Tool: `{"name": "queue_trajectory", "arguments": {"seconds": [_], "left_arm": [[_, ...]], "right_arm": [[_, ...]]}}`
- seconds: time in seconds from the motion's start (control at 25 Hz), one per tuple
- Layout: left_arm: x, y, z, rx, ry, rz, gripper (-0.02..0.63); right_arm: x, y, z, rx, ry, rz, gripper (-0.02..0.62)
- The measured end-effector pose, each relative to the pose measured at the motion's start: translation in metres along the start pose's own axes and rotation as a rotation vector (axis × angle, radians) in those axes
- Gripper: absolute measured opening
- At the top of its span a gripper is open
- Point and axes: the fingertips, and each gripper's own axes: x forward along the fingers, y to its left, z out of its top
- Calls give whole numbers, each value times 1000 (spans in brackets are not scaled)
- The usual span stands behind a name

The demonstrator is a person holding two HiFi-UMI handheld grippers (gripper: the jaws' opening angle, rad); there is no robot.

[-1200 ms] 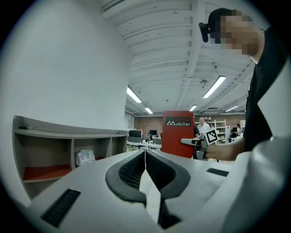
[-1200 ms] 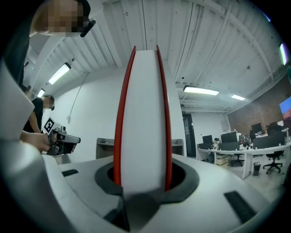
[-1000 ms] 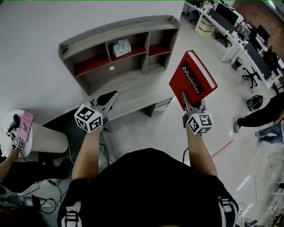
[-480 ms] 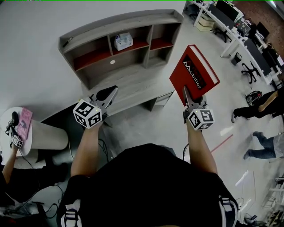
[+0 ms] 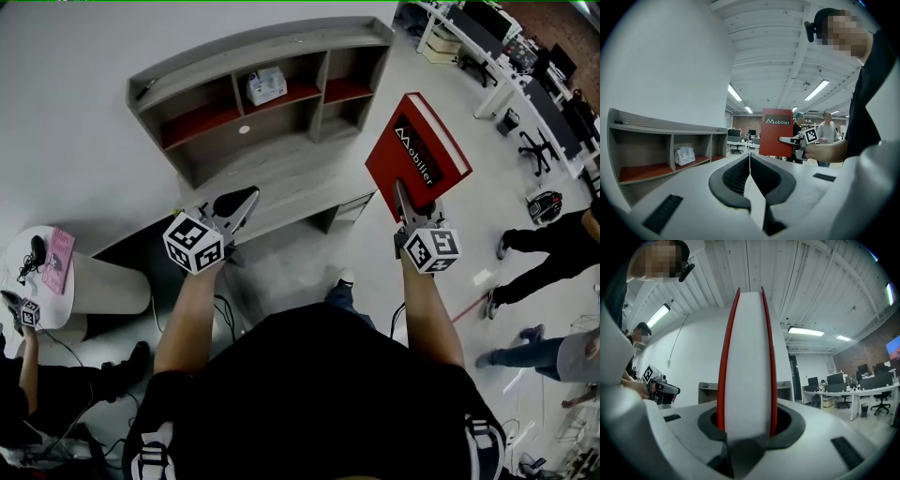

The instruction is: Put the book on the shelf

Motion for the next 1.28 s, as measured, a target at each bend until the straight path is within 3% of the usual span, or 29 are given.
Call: {"name": "queue_trajectory", "arguments": {"seconds": [0.56, 0.76, 1.28], "left_arm": [[34, 14, 1, 32, -3, 51, 22], [54, 23, 17, 20, 2, 72, 23], [101, 45, 12, 3, 21, 81, 23]], "right_arm": [[31, -42, -13, 6, -19, 30, 166], [52, -62, 1, 16, -7, 58, 166], [91, -101, -9, 33, 6, 71, 166]]}}
